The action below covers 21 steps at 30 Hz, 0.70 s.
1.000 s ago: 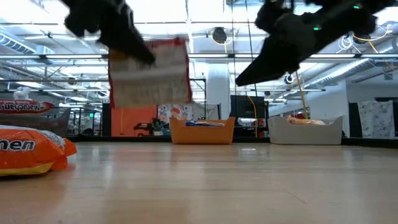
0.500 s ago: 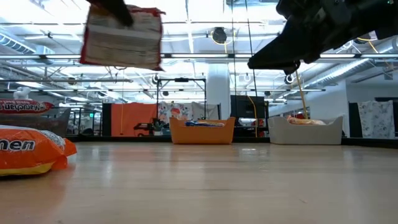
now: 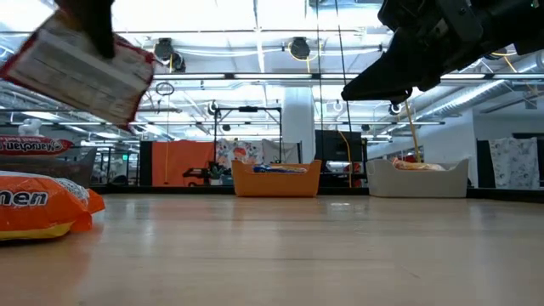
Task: Sort Maruchan noodles
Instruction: Put the red noodle pack into the black bin
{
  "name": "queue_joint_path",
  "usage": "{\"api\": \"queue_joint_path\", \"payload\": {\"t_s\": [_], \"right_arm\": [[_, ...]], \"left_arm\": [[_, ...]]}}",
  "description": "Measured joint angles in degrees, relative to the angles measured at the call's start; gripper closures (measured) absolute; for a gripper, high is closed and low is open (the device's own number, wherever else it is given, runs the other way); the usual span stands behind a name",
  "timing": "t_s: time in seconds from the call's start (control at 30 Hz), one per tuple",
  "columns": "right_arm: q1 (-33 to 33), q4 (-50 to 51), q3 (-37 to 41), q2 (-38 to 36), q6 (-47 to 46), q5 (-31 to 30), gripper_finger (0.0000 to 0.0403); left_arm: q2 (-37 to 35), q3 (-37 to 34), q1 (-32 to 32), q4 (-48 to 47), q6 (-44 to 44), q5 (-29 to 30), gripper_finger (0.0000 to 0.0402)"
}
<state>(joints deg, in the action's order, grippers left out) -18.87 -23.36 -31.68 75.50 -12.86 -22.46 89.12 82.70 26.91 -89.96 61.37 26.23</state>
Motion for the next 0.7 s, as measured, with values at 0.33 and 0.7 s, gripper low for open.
{"api": "queue_joint_path", "payload": {"t_s": [0.33, 0.7], "right_arm": [[0.5, -3.4, 2.7, 0.0, 0.7, -0.1, 0.0328], [0.9, -3.8, 2.9, 0.0, 0.5, 0.0, 0.0328]], "left_arm": [[-0.3, 0.0, -3.5, 0.0, -5.2, -1.7, 0.028], [-10.4, 0.0, -12.8, 0.0, -13.0, -6.3, 0.028]]}}
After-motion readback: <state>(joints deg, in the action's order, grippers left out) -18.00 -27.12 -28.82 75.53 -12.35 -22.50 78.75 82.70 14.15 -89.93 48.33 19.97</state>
